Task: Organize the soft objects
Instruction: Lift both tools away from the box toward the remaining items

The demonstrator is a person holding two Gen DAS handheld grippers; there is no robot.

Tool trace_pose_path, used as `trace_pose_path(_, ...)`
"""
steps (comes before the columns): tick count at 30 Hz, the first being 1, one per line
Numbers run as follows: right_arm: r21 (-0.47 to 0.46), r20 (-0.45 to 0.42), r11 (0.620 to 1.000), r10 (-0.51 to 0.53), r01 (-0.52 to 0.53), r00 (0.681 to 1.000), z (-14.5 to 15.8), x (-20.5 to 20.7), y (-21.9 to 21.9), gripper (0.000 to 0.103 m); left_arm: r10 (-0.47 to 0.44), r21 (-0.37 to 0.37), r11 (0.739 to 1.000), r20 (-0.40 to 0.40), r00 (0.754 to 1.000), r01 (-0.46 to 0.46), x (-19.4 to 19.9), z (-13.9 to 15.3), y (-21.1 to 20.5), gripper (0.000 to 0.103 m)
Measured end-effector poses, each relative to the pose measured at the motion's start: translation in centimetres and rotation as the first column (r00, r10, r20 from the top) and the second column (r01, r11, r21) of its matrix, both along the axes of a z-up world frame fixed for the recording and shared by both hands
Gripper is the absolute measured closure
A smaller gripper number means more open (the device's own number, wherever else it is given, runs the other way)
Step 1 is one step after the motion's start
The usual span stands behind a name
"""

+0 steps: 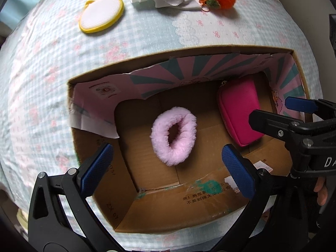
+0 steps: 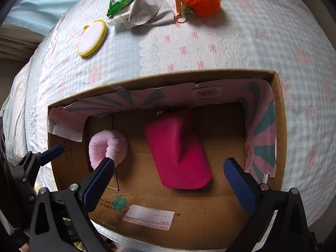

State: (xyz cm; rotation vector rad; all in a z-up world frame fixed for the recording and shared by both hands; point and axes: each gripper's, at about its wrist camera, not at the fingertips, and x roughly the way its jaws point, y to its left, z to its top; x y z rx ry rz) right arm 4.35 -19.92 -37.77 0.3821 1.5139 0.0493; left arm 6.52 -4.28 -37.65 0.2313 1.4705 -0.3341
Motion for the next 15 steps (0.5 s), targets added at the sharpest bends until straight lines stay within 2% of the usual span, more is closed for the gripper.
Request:
trace_pose_path(7,-0.014,0.031,1.000,0.020,-0.020,0.999,1.5,-0.5,0.4,0.000,0.034,-0.008,0.999,0.033,0.999,-0.034,-0.3,1.8,0.6,0.000)
trace_pose_path(15,-0.041,0.073,0.998,0.045,-0.042,0.996,4.3,-1.2,0.7,0.000,0.086,-0.004,0.996,0.097,0.992,-0.086,-2.1,5.5,0.8,0.000)
